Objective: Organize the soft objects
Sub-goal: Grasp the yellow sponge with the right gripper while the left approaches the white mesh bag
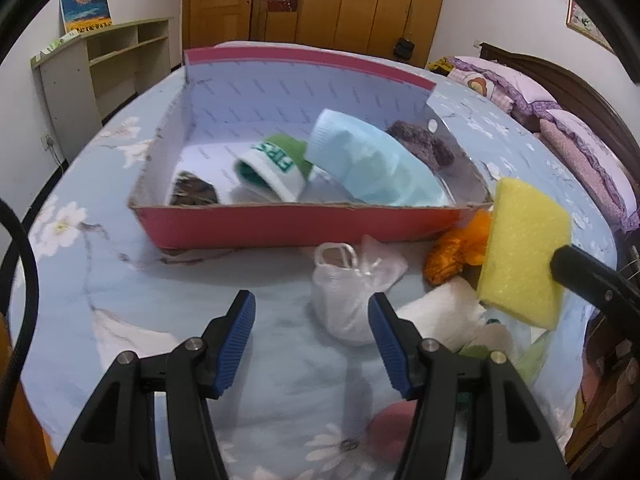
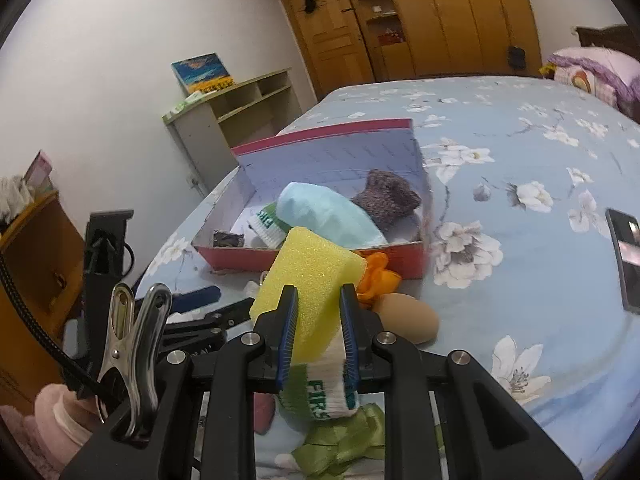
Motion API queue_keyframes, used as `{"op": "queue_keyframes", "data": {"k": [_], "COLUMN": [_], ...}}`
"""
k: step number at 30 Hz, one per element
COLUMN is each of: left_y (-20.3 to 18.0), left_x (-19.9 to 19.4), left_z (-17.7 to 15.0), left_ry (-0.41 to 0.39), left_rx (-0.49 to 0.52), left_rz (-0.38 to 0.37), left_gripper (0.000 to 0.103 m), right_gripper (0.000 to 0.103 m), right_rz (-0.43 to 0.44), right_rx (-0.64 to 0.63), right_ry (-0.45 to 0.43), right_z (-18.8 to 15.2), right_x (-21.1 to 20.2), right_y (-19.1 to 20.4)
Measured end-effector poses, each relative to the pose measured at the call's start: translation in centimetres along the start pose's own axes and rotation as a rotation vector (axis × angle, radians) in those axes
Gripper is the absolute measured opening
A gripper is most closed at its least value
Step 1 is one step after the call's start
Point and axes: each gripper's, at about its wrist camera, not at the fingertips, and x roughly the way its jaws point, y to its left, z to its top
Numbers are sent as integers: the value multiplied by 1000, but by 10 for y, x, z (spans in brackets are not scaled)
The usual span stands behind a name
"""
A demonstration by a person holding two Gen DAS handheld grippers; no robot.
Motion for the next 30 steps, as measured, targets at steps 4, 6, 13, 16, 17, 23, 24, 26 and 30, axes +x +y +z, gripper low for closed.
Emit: {"op": "queue_keyframes", "data": {"k": [4, 6, 13, 16, 17, 23, 24, 26, 30], "left_y": [-6, -9, -26, -32, -33, -33, -32, -28, -18], "left_x": [10, 13, 23, 25, 25, 14, 11, 4, -11], "left_z": [1, 2, 8, 5, 4, -3, -3, -4, -3], "left_ry": [5, 1, 2, 16, 17, 3, -1, -10, -36], "left_rx": [-14, -16, 27, 45, 53, 68, 65, 58, 26], "left_rz": [-2, -2, 26, 14, 19, 9, 3, -3, -10], "left_gripper": [62, 62, 62, 44, 42, 24, 22, 20, 18], "right_gripper": [22, 22, 22, 22, 22, 22, 22, 22, 22], "right_rz": [-3, -2, 4, 10, 11, 7, 6, 4, 5], "right_rx": [20, 27, 38, 43, 46, 61, 62, 60, 54], "right_ry": [-3, -7, -16, -20, -22, -22, -21, -25, -35], "right_z": [-3, -3, -4, -6, -7, -9, -9, -8, -8], "right_x": [-1, -2, -4, -5, -6, -6, -6, -7, -10], "right_y": [-10, -13, -17, -20, -21, -25, -26, -25, -22]}}
